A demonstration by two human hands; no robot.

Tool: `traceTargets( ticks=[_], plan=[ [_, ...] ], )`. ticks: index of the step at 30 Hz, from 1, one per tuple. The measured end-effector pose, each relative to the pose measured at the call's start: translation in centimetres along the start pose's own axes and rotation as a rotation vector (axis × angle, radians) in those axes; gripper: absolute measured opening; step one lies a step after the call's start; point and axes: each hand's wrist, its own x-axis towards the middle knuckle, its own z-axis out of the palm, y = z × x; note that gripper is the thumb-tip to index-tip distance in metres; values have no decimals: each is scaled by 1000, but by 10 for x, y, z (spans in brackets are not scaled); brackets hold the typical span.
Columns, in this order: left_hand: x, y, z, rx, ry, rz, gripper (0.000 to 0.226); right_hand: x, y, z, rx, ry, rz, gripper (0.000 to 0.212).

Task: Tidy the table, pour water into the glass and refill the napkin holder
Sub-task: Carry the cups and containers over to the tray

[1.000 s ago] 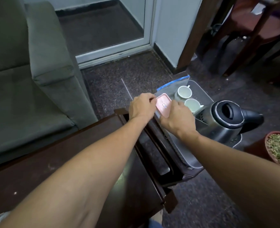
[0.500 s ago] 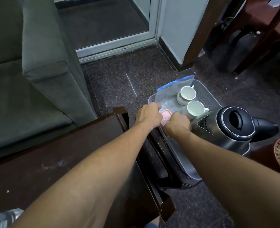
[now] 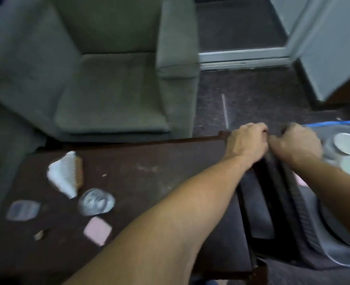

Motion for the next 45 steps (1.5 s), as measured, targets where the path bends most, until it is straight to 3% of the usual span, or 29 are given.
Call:
traceTargets(
  ticks=[8,13,17,25,32,37,45],
  plan=[
    [-83,-208,-188,60,248,-296,24,-126,-241,99,201,-114,-360,26],
    [-175,-338,-287,182,244,-465,27,-237,-372,170,227,-222,-569,25],
    [-240,-409,-329,213,180,-583,27,-310,-426,222,150,-334,-662,24],
    [-343,-479,-307,219,-90,-677,23,-394,-421,302,-142,-523,-717,21],
    [-388,-505,-248,236,-199,-769,35,-398,-371,335,-502,-562,-699,36],
    [-390,-502,-218,256,-162,-826,48,-388,-327,342,-689,-492,-722,45],
    [-382,-494,-184,315,-76,-879,34,-379,-283,349,-721,-488,-738,54]
  ],
)
